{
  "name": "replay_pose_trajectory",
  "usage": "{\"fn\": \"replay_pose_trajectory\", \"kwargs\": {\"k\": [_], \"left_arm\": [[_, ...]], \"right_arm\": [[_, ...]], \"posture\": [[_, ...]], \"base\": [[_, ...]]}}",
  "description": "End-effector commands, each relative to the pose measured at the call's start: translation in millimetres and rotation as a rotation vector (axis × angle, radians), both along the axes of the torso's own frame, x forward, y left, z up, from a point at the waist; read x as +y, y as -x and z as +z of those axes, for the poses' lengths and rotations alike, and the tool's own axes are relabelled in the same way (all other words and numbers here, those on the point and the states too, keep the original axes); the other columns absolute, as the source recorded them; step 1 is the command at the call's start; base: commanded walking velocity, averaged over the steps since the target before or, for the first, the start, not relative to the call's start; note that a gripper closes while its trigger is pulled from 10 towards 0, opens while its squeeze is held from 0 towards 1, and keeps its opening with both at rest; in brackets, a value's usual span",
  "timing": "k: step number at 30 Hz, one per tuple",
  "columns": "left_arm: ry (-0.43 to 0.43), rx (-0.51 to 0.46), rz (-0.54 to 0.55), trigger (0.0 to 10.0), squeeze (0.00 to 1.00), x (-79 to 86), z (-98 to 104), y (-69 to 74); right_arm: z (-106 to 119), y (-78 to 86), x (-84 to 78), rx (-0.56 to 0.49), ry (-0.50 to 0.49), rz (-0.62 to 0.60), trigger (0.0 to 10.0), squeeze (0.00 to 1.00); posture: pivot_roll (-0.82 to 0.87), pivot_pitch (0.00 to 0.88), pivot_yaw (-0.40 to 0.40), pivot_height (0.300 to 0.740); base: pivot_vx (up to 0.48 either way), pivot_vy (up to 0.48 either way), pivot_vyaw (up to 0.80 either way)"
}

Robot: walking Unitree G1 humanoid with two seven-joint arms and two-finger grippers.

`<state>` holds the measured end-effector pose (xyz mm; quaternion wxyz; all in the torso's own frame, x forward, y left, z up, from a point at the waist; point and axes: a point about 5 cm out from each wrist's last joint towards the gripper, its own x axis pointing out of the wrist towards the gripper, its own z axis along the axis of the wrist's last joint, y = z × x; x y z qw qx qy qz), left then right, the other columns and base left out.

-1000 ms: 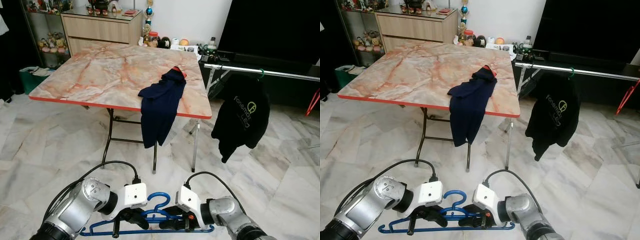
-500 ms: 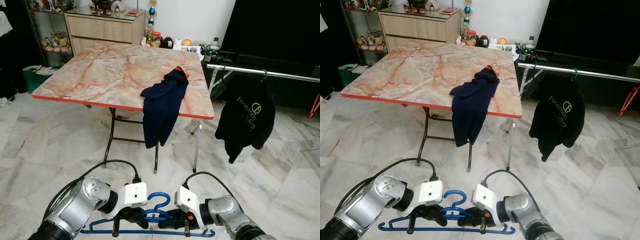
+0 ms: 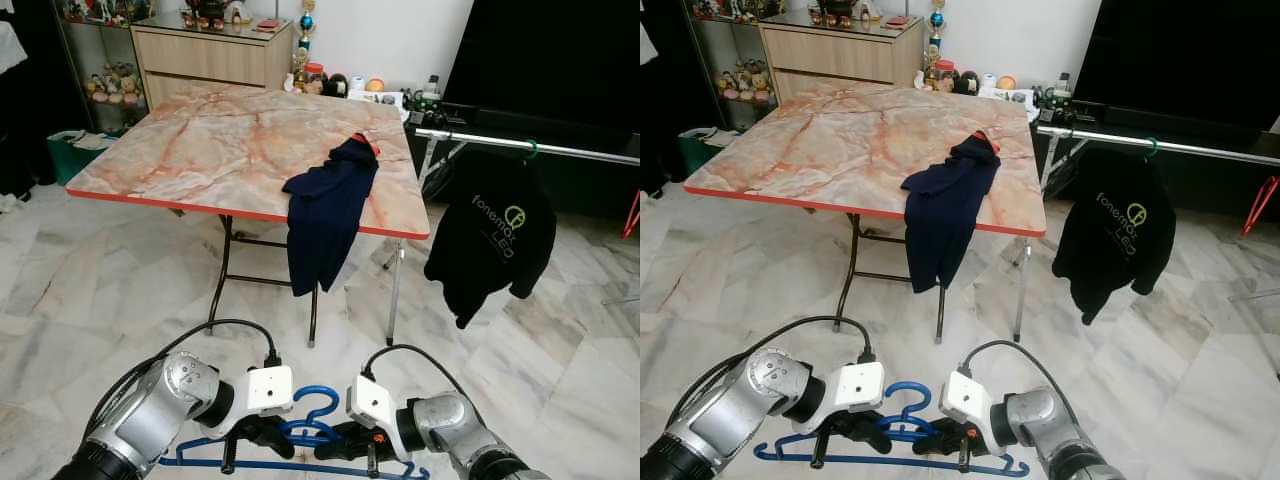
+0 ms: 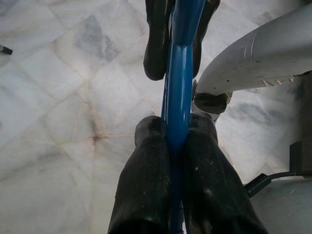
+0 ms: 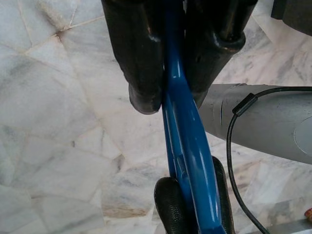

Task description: Hang hanger

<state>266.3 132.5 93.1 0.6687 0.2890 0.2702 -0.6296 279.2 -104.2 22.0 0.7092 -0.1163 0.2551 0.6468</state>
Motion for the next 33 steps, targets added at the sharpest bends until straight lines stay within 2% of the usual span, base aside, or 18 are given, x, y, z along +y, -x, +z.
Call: {"fn": "replay_pose_trajectory", "kwargs": {"k": [1,2,3,9,11,15,20,27,28,29,30,31,32,33], "left_arm": [[0.066,0.037,-0.092,10.0,0.92,-7.9,6.3,8.5],[0.066,0.037,-0.092,10.0,0.92,-7.9,6.3,8.5],[0.07,0.043,-0.093,10.0,1.0,-7.4,6.4,9.0],[0.073,0.049,-0.096,10.0,1.0,-5.6,6.4,9.9],[0.042,0.043,-0.103,10.0,1.0,-2.9,5.2,10.4],[0.049,0.048,-0.103,10.0,1.0,-0.8,6.1,11.4],[0.018,0.031,-0.049,10.0,1.0,14.1,4.1,5.6],[0.023,0.009,0.016,10.0,1.0,19.4,-0.3,1.0],[0.007,-0.013,0.058,10.0,0.75,22.5,-4.3,-2.8],[-0.008,-0.032,0.089,10.0,0.75,25.3,-7.9,-5.4],[-0.011,-0.039,0.117,10.0,0.0,27.1,-10.4,-7.3],[-0.01,-0.048,0.167,10.0,0.0,29.9,-14.4,-10.3],[-0.03,-0.109,0.272,10.0,0.0,38.5,-25.7,-17.0],[-0.042,-0.13,0.305,10.0,0.0,41.6,-29.5,-18.8]], "right_arm": [[1.0,-6.2,-9.8,-0.019,0.033,-0.076,0.0,0.0],[1.0,-6.2,-9.8,-0.019,0.033,-0.076,0.0,0.0],[0.7,-6.3,-10.2,-0.022,0.042,-0.074,0.0,0.0],[-1.3,-6.0,-13.6,-0.028,0.075,-0.079,0.0,0.0],[-3.0,-5.2,-17.0,-0.008,0.074,-0.103,0.0,0.0],[-6.7,-2.5,-25.3,0.011,0.101,-0.119,0.0,0.0],[-17.3,7.9,-38.1,0.06,0.164,-0.112,0.0,0.0],[-27.3,18.6,-42.6,0.101,0.186,-0.119,0.0,0.0],[-30.0,20.0,-44.0,0.098,0.202,-0.139,0.0,0.0],[-31.7,20.9,-44.9,0.092,0.214,-0.151,0.0,0.0],[-32.4,20.9,-45.4,0.087,0.218,-0.162,0.0,0.0],[-32.8,20.3,-45.8,0.077,0.219,-0.182,0.0,0.0],[-33.7,16.7,-47.7,0.038,0.231,-0.262,0.0,0.0],[-34.0,15.3,-48.6,0.026,0.239,-0.293,0.0,0.0]], "posture": [[0.21,0.0,-0.131,0.74],[0.21,0.0,-0.131,0.74],[0.21,0.0,-0.131,0.74],[0.21,0.0,-0.134,0.74],[0.21,0.0,-0.135,0.74],[0.21,0.0,-0.137,0.74],[0.21,0.0,-0.135,0.74],[0.21,0.0,-0.128,0.74],[0.21,0.0,-0.126,0.74],[0.21,0.0,-0.125,0.74],[0.21,0.0,-0.124,0.74],[0.21,0.0,-0.124,0.74],[0.2,0.0,-0.124,0.74],[0.2,0.0,-0.124,0.74]], "base": [[0.0,0.0,0.0],[0.0,0.0,0.0],[0.0,0.0,0.0],[0.0,0.0,0.0],[0.0,0.0,0.0],[0.0,0.0,0.0],[0.0,0.0,0.0],[0.0,0.0,0.0],[0.0,0.0,0.0],[0.0,0.0,0.0],[0.0,0.0,0.0],[0.0,0.0,0.0],[0.0,0.0,0.0],[0.0,0.0,0.0]]}}
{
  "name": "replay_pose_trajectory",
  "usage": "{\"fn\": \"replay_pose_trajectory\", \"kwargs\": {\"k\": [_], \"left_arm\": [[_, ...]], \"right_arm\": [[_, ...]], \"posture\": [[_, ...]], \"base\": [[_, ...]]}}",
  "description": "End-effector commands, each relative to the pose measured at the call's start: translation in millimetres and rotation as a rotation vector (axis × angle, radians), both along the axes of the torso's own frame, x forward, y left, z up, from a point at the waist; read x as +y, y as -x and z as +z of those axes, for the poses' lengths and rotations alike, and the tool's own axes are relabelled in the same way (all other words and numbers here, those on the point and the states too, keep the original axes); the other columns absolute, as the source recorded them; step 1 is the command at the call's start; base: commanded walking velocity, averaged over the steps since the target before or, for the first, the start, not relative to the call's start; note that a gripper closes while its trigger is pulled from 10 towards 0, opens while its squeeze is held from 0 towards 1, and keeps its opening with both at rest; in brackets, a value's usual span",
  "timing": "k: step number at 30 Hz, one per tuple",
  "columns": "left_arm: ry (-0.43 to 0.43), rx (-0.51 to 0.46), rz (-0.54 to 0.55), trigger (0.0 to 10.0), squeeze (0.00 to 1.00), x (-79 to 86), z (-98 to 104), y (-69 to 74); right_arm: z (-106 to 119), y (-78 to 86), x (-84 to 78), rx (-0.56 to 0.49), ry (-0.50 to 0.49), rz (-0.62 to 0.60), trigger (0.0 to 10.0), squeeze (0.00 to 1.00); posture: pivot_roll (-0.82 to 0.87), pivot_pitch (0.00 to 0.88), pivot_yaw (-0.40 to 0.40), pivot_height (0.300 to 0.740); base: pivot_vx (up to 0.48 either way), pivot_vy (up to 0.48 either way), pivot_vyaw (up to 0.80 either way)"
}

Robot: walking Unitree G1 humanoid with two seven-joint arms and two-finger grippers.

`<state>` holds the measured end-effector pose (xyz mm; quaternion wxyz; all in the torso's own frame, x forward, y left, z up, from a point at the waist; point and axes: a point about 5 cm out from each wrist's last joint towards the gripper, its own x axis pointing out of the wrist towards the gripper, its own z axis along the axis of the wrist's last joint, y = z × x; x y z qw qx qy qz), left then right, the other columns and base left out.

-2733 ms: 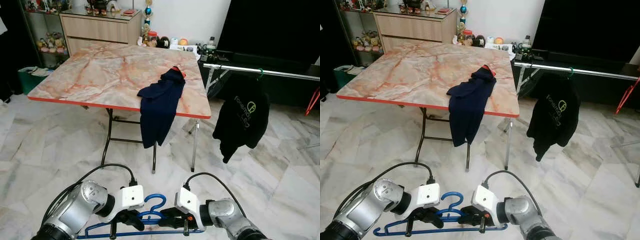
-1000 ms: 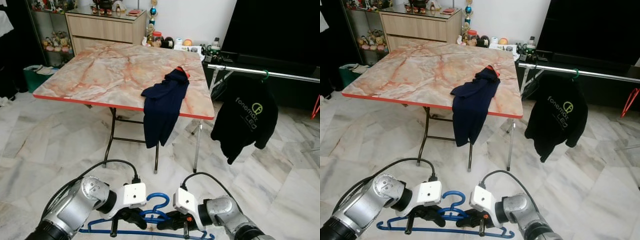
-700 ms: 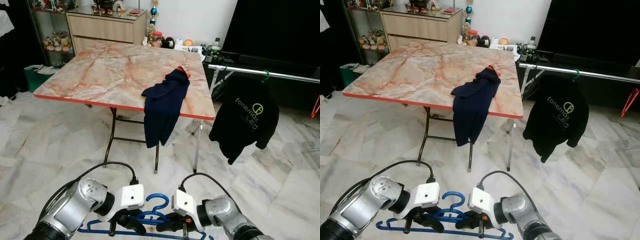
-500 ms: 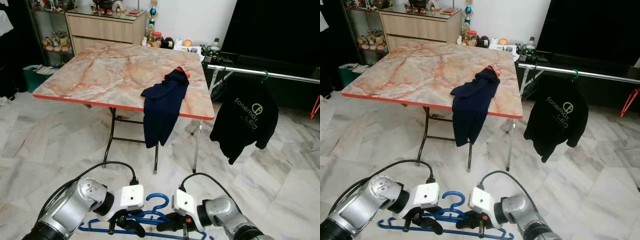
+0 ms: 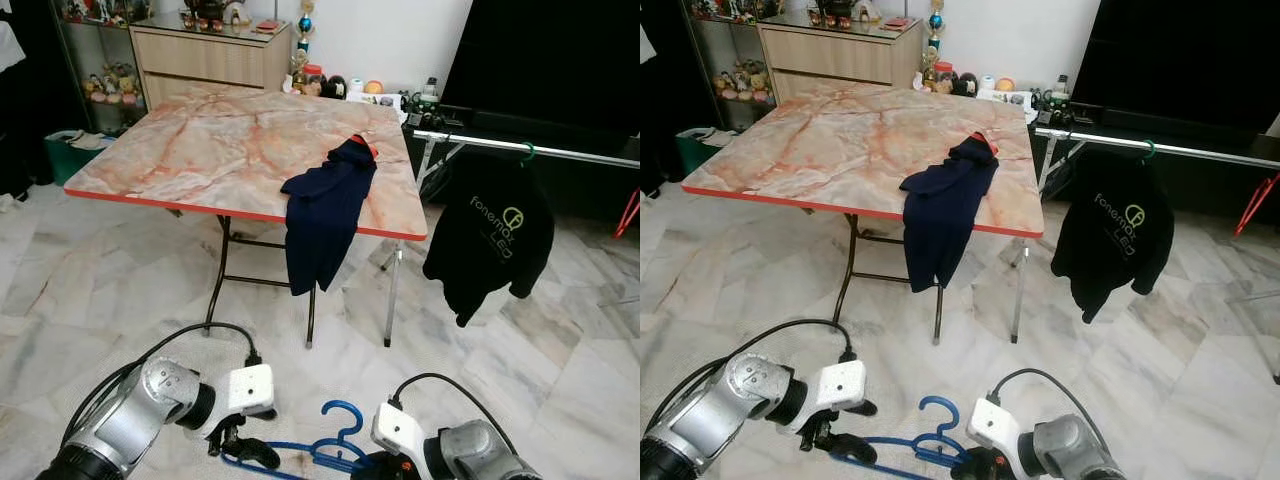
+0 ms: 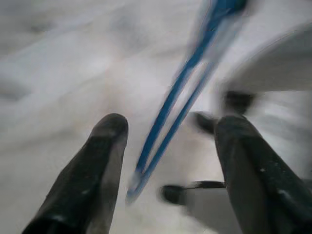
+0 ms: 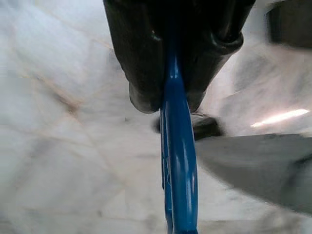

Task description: Hang hanger

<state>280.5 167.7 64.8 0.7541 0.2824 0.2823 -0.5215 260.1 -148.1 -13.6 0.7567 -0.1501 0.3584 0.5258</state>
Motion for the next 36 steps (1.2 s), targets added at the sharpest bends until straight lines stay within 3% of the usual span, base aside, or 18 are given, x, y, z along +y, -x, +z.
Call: {"fn": "replay_pose_trajectory", "kwargs": {"k": [1,2,5,6,7,9,10,11,12,14,15,16,18,20,24,25,26,36], "left_arm": [[-0.054,-0.083,0.12,10.0,0.0,13.6,-9.7,-7.3],[-0.057,-0.091,0.136,10.0,0.0,15.1,-11.4,-7.7],[-0.062,-0.153,0.394,10.0,0.0,32.6,-28.2,-11.2],[-0.062,-0.153,0.394,10.0,0.0,32.6,-28.2,-11.2],[-0.067,-0.162,0.503,10.0,0.0,40.7,-35.2,-10.2],[-0.083,-0.152,0.725,10.0,0.0,59.0,-52.5,-1.0],[-0.093,-0.088,0.909,10.0,0.0,73.8,-74.3,19.6],[-0.093,-0.061,0.961,10.0,0.0,77.1,-81.8,27.9],[-0.093,-0.061,0.961,10.0,0.0,77.1,-81.8,27.9],[-0.114,0.013,1.087,10.0,0.0,82.0,-104.8,54.2],[-0.114,0.013,1.087,10.0,0.0,82.0,-104.8,54.2],[-0.136,0.071,1.136,10.0,0.0,81.0,-119.1,73.4],[-0.137,0.094,1.151,10.0,0.0,79.9,-123.9,80.6],[-0.156,0.157,1.22,10.0,0.0,76.2,-139.3,105.2],[-0.17,0.21,1.259,10.0,0.0,73.7,-148.2,121.8],[-0.177,0.23,1.271,10.0,0.0,72.5,-152.1,129.9],[-0.178,0.24,1.281,10.0,0.0,71.5,-153.9,133.4],[-0.205,0.226,1.203,10.0,0.0,59.7,-157.2,134.2]], "right_arm": [[0.3,-6.6,-7.7,-0.051,0.038,-0.122,0.0,0.0],[0.0,-7.2,-8.3,-0.055,0.044,-0.137,0.0,0.0],[-0.2,-16.0,-19.5,-0.128,0.072,-0.394,0.0,0.0],[-0.2,-16.0,-19.5,-0.128,0.072,-0.394,0.0,0.0],[0.2,-19.0,-23.3,-0.14,0.054,-0.518,0.0,0.0],[-0.9,-21.4,-31.2,-0.141,-0.004,-0.785,0.0,0.0],[-7.8,-15.3,-38.6,-0.109,-0.049,-1.019,0.0,0.0],[-11.0,-11.7,-40.0,-0.093,-0.06,-1.072,0.0,0.0],[-11.0,-11.7,-40.0,-0.093,-0.06,-1.072,0.0,0.0],[-21.0,0.2,-42.2,-0.063,-0.062,-1.184,0.0,0.0],[-21.0,0.2,-42.2,-0.063,-0.062,-1.184,0.0,0.0],[-27.5,8.5,-42.1,-0.04,-0.054,-1.217,0.0,0.0],[-29.9,11.8,-41.9,-0.035,-0.044,-1.221,0.0,0.0],[-36.8,21.3,-44.4,-0.008,-0.02,-1.285,0.0,0.0],[-40.3,26.3,-45.1,0.011,-0.014,-1.32,0.2,0.0],[-42.6,29.5,-43.8,0.019,-0.005,-1.309,3.5,0.0],[-43.8,31.2,-43.2,0.017,0.009,-1.298,10.0,0.0],[-58.1,55.1,-43.3,0.041,0.103,-1.286,10.0,0.0]], "posture": [[0.19,0.0,-0.123,0.74],[0.19,0.0,-0.123,0.74],[0.18,0.0,-0.122,0.74],[0.18,0.0,-0.122,0.74],[0.18,0.001,-0.121,0.74],[0.18,0.002,-0.122,0.74],[0.17,0.005,-0.122,0.74],[0.16,0.008,-0.121,0.74],[0.16,0.008,-0.121,0.74],[0.16,0.014,-0.122,0.74],[0.16,0.014,-0.122,0.74],[0.15,0.015,-0.123,0.74],[0.15,0.015,-0.122,0.74],[0.14,0.014,-0.115,0.74],[0.14,0.01,-0.107,0.74],[0.13,0.007,-0.098,0.74],[0.13,0.006,-0.096,0.74],[0.13,0.0,-0.081,0.74]], "base": [[0.0,0.0,0.0],[0.0,0.0,0.0],[0.0,0.0,0.0],[0.0,0.0,0.0],[0.0,0.0,0.0],[0.0,0.0,0.0],[0.0,0.0,0.0],[0.0,0.0,0.0],[0.0,0.0,0.0],[0.0,0.0,0.0],[0.0,0.0,0.0],[0.0,0.0,0.0],[0.0,0.0,0.0],[0.0,0.0,0.0],[0.0,0.0,0.0],[0.0,0.0,0.0],[0.0,0.0,0.0],[0.0,-0.325,0.0]]}}
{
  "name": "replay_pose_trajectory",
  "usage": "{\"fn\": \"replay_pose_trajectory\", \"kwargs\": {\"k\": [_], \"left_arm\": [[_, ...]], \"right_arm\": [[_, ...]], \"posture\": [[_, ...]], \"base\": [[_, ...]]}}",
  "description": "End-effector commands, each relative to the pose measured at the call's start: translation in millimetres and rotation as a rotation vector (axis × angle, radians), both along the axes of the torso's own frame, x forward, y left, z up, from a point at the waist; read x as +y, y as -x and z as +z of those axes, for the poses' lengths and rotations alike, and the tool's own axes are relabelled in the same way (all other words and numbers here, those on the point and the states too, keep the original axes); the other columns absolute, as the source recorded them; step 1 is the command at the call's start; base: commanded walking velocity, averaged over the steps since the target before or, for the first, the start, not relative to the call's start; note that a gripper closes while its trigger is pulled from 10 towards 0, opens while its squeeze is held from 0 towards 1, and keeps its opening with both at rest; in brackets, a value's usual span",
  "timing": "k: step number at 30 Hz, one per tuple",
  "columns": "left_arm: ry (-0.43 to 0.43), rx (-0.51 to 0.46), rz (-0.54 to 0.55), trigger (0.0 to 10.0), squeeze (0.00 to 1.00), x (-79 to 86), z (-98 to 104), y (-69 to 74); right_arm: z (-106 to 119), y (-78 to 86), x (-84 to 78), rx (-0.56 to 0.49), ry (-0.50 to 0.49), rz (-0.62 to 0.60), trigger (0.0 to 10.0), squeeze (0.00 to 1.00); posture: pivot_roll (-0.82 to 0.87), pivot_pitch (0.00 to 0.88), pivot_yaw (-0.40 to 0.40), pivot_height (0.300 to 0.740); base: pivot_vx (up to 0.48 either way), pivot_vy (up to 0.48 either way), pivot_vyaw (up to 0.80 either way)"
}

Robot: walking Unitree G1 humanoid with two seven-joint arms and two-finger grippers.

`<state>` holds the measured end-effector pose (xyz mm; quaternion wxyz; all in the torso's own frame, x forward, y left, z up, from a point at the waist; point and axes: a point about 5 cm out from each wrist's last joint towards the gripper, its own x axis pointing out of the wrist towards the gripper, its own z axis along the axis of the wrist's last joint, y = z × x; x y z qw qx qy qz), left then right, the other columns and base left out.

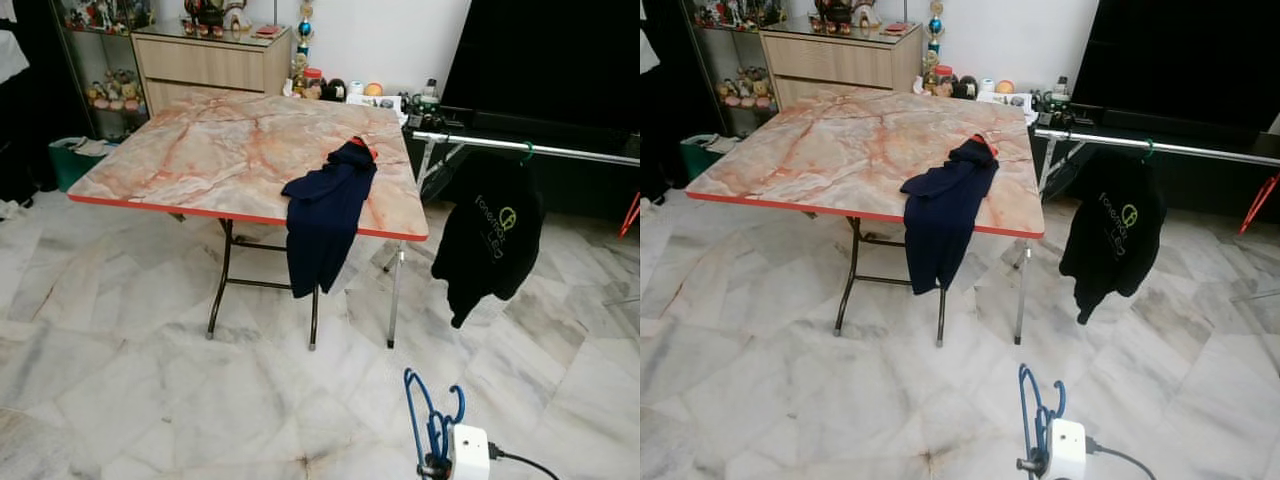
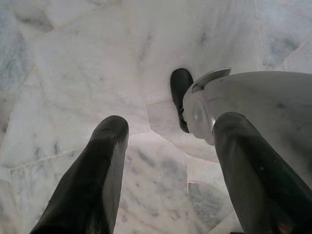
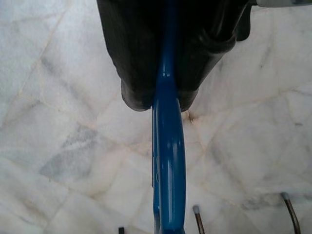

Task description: Hang hanger

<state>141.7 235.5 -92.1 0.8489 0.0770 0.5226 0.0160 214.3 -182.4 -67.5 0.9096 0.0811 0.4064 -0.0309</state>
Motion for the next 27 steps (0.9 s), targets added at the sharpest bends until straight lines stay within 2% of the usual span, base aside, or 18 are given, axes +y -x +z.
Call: {"fn": "replay_pose_trajectory", "kwargs": {"k": [1,7,10,13,21,27], "left_arm": [[0.0,-0.005,-0.042,10.0,0.0,-8.3,-0.3,-4.9],[0.001,-0.002,-0.045,10.0,0.0,-8.4,-0.5,-4.5],[0.003,0.003,-0.049,10.0,0.0,-9.0,-1.3,-2.8],[0.011,0.009,-0.056,10.0,0.0,-11.8,-2.8,-0.5],[0.023,0.011,-0.059,10.0,0.0,-16.0,-3.9,0.1],[0.028,0.003,-0.053,10.0,0.0,-17.3,-3.3,-2.4]], "right_arm": [[-5.2,11.4,-9.0,0.027,0.034,-0.022,10.0,0.0],[-10.1,20.0,-5.0,0.045,0.013,-0.011,10.0,0.0],[-11.4,22.6,-3.7,0.046,0.003,-0.023,10.0,0.0],[-11.7,23.1,-3.1,0.044,0.003,-0.023,10.0,0.0],[-9.9,19.9,-2.0,0.026,-0.004,-0.03,10.0,0.0],[-8.3,17.7,-7.4,0.019,-0.014,-0.086,10.0,0.0]], "posture": [[0.13,0.0,-0.081,0.74],[0.12,0.0,-0.076,0.74],[0.12,0.0,-0.073,0.74],[0.13,0.0,-0.071,0.74],[0.13,0.0,-0.07,0.74],[0.13,0.0,-0.078,0.74]], "base": [[0.0,-0.48,0.0],[0.0,-0.48,0.0],[0.0,0.0,0.0],[0.0,0.0,0.0],[0.0,-0.48,0.0],[0.0,0.0,0.0]]}}
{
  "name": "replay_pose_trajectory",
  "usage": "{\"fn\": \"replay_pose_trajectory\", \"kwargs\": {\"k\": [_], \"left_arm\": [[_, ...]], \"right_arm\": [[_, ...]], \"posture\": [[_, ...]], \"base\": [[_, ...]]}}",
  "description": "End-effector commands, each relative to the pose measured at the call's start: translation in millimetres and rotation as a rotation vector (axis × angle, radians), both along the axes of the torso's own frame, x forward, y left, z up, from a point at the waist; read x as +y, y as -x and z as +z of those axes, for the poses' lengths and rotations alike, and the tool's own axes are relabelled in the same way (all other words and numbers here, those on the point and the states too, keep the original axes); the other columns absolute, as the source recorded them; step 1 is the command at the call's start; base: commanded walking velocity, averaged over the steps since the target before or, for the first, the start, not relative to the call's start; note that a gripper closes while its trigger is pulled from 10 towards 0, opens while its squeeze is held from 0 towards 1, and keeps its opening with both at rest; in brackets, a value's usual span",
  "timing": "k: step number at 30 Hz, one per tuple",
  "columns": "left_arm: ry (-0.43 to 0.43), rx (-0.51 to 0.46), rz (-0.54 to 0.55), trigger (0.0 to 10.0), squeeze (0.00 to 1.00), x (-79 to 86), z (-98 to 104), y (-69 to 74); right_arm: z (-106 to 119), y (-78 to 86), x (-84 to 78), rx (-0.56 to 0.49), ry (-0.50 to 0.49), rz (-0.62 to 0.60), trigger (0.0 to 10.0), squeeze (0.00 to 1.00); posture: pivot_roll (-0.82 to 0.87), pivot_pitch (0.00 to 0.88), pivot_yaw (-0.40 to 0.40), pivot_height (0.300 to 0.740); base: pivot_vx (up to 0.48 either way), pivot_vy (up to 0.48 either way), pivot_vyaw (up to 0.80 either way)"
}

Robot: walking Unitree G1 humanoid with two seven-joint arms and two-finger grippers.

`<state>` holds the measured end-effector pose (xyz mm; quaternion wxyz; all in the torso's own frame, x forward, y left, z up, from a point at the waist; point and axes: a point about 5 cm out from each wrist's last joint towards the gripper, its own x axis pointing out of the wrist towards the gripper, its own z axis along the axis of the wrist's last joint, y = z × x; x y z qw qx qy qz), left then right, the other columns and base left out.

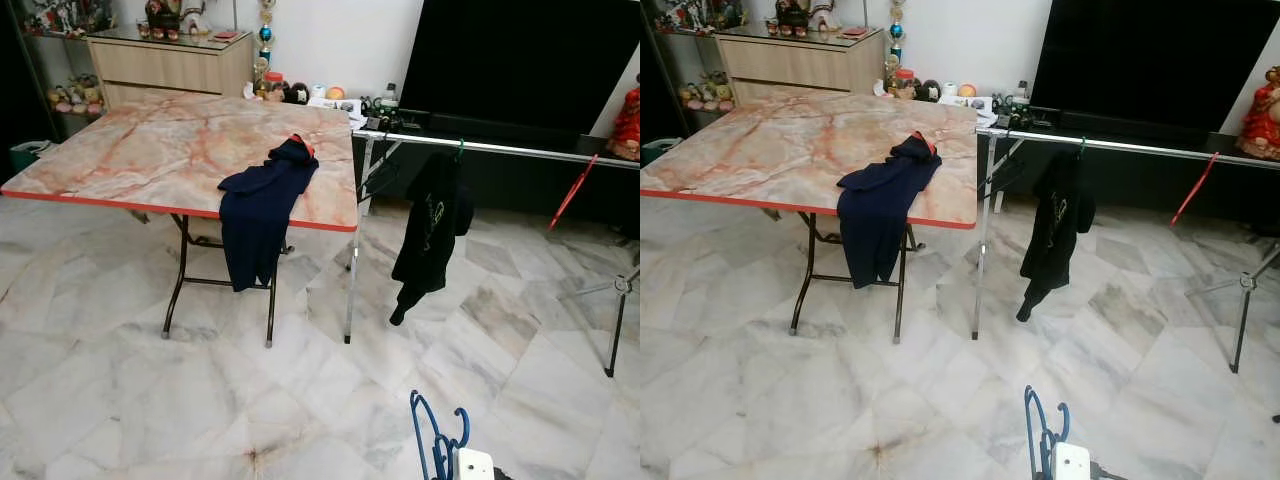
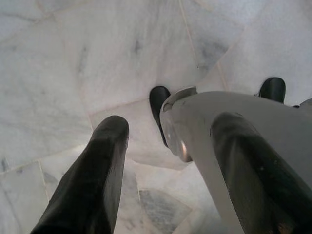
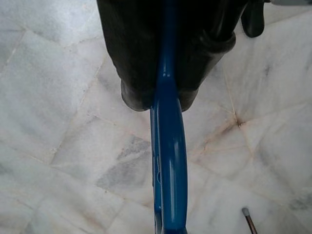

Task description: Hang hanger

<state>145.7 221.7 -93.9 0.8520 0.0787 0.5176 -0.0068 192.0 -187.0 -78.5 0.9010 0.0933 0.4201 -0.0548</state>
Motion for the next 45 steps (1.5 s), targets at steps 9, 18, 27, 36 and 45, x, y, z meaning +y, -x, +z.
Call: {"fn": "replay_pose_trajectory", "kwargs": {"k": [9,18,27,36,45], "left_arm": [[0.009,0.012,-0.002,10.0,0.0,-4.1,-1.6,1.1],[0.013,0.023,-0.004,10.0,0.0,-4.7,-3.0,4.8],[0.032,0.035,-0.004,10.0,0.0,-11.6,-5.7,8.4],[0.063,0.018,0.035,10.0,0.0,-12.3,-6.0,10.0],[0.074,0.022,0.038,10.0,0.0,-9.5,-5.7,10.8]], "right_arm": [[0.1,0.3,-3.2,0.005,0.0,-0.008,10.0,0.0],[-0.5,1.4,-2.9,0.01,0.0,-0.011,10.0,0.0],[-1.1,3.1,-6.7,0.018,0.007,-0.022,10.0,0.0],[-0.7,2.7,-7.7,0.014,0.0,-0.039,10.0,0.0],[1.0,-0.5,-8.5,-0.001,-0.005,-0.078,10.0,0.0]], "posture": [[0.14,0.0,-0.085,0.74],[0.15,0.0,-0.094,0.74],[0.14,0.001,-0.097,0.74],[0.14,0.005,-0.098,0.74],[0.14,0.008,-0.097,0.74]], "base": [[0.0,-0.48,0.0],[0.0,-0.48,0.0],[0.0,-0.261,0.0],[0.0,0.0,0.0],[0.4,0.0,0.0]]}}
